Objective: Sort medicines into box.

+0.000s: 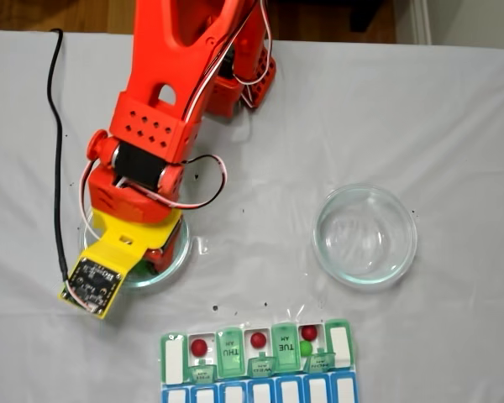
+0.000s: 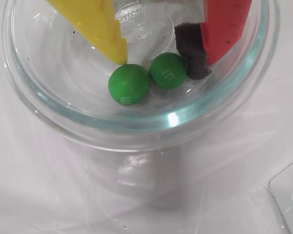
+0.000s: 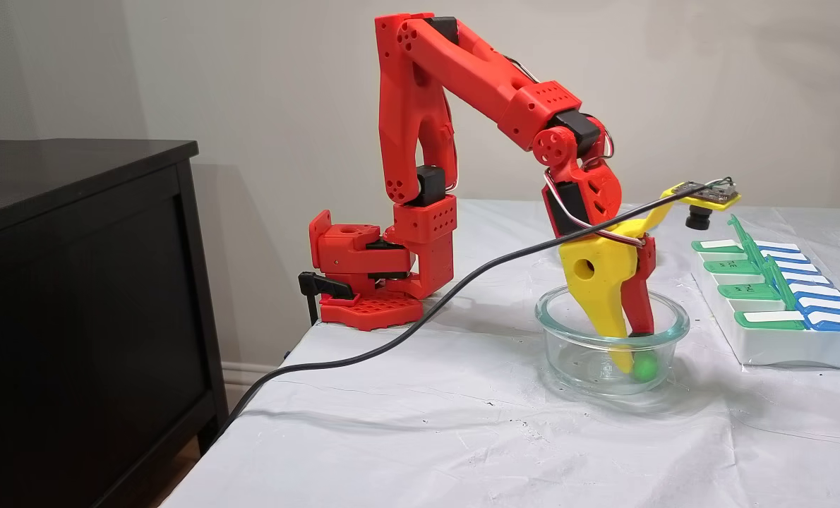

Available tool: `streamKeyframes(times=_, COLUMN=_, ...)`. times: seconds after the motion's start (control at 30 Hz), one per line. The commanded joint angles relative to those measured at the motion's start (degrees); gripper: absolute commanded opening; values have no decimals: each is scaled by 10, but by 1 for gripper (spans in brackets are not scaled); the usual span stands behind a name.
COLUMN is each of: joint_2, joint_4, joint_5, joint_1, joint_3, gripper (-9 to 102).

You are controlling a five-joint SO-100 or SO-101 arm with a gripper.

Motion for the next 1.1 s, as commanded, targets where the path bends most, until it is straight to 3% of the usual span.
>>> streamKeyframes(times=0.0, joint_2=79, joint_4=-7, joint_5=3, joint_1=-20, joint_3=-9, gripper=21)
streamKeyframes(times=0.57, joint_2=53, joint_4=-80, joint_5=108, joint_1=-30, joint_3=12, gripper=14)
streamKeyframes(times=1.07, joint_2=57, joint_4=-72, joint_5=101, joint_1=-30, joint_3=23, gripper=20)
